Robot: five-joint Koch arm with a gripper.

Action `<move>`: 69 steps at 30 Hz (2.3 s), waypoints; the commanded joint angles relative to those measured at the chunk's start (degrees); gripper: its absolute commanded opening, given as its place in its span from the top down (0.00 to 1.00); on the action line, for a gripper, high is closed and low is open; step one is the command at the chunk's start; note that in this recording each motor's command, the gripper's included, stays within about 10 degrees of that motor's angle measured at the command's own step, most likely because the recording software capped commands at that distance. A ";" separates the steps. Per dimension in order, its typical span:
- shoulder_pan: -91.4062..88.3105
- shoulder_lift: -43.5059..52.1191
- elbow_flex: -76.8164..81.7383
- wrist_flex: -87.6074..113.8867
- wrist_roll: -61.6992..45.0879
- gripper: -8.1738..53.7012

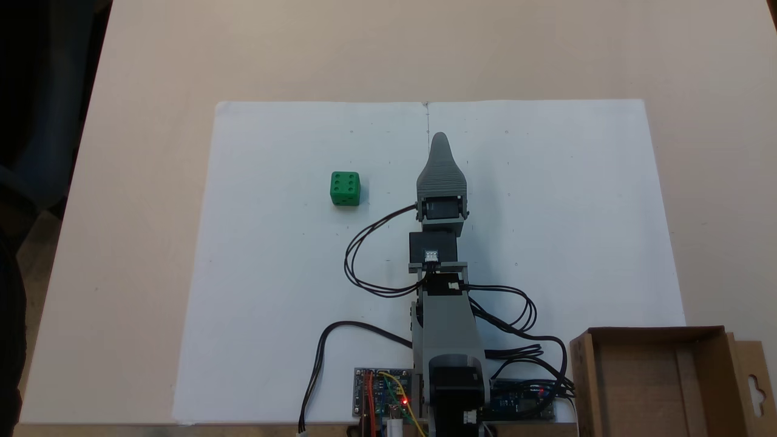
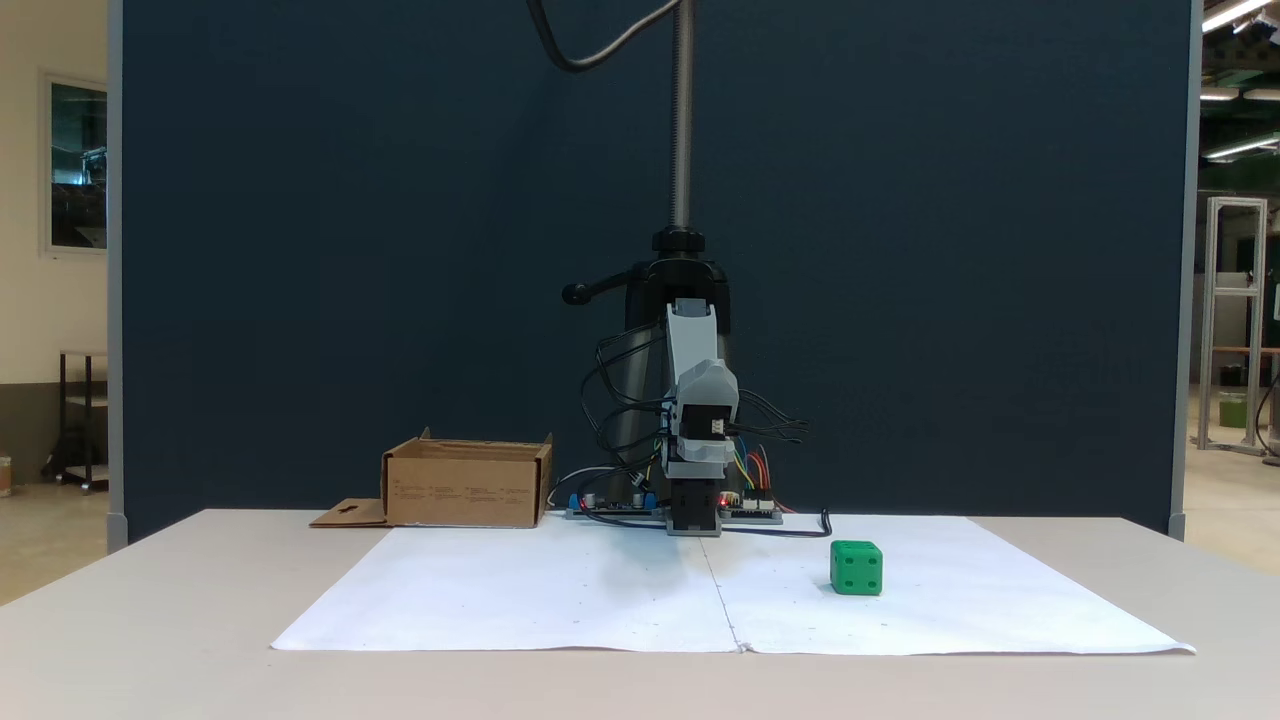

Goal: Grasp a green dice and put it in the bin.

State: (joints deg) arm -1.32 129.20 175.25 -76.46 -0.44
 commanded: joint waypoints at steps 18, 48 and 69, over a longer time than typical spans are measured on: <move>2.64 6.50 -16.96 39.79 -4.04 0.18; -10.90 -17.49 -82.27 140.17 22.06 0.16; -24.43 -37.71 -96.15 143.00 37.71 0.16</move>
State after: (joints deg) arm -25.22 90.35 82.09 66.71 31.29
